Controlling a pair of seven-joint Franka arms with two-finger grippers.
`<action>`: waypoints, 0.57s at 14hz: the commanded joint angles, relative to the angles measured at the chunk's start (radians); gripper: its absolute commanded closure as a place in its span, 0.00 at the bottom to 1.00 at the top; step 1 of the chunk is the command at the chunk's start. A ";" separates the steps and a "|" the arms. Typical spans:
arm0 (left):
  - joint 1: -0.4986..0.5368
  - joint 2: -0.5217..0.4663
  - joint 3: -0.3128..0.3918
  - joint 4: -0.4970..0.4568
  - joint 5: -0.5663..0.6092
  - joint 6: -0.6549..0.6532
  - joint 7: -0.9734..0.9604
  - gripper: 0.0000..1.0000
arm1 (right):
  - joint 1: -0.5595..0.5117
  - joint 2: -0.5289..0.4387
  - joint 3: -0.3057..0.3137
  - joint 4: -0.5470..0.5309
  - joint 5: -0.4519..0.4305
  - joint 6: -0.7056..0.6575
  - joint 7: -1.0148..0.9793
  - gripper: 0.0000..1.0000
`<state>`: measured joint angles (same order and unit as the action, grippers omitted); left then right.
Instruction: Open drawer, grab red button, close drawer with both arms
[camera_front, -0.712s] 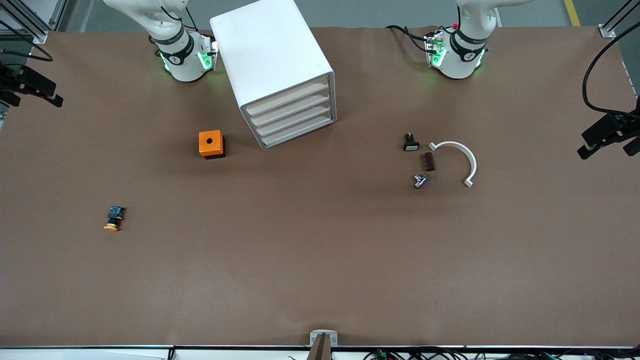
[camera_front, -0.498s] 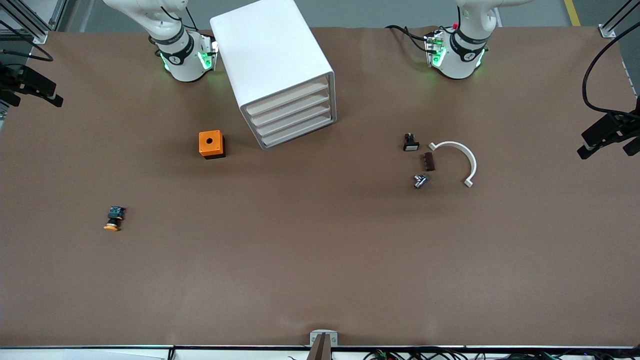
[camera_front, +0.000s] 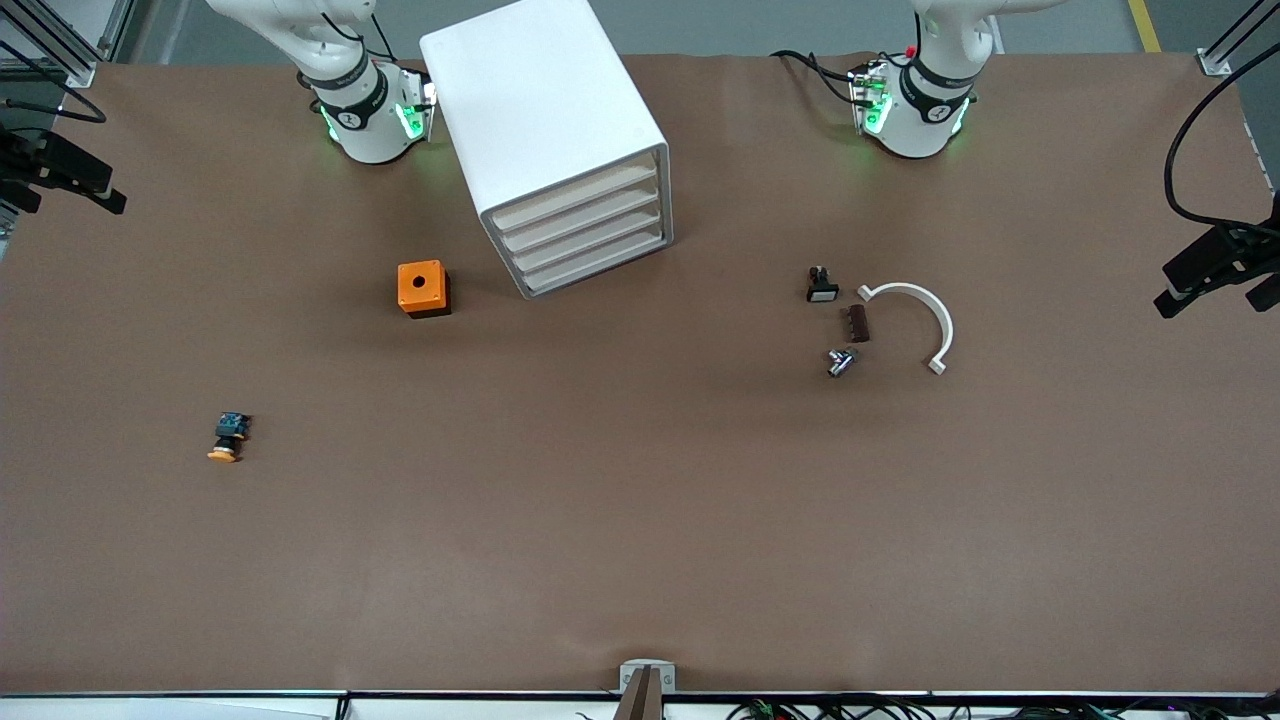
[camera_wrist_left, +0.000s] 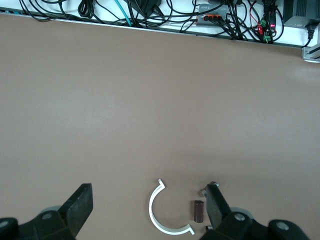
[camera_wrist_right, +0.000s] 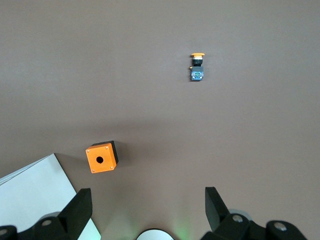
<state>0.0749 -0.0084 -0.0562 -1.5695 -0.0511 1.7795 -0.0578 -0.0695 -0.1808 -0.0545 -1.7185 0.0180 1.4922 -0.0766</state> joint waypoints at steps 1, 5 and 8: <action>0.006 0.005 -0.005 0.016 0.017 -0.017 0.012 0.00 | -0.015 -0.011 0.007 0.004 -0.009 -0.009 0.014 0.00; -0.001 0.033 -0.007 0.009 0.011 -0.054 -0.003 0.00 | -0.015 -0.006 0.007 0.010 -0.009 -0.010 0.012 0.00; -0.023 0.060 -0.008 0.009 0.011 -0.081 -0.010 0.00 | -0.012 0.020 0.008 0.031 -0.009 -0.010 0.011 0.00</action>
<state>0.0652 0.0348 -0.0587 -1.5742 -0.0510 1.7314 -0.0593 -0.0700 -0.1800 -0.0577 -1.7131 0.0180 1.4923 -0.0759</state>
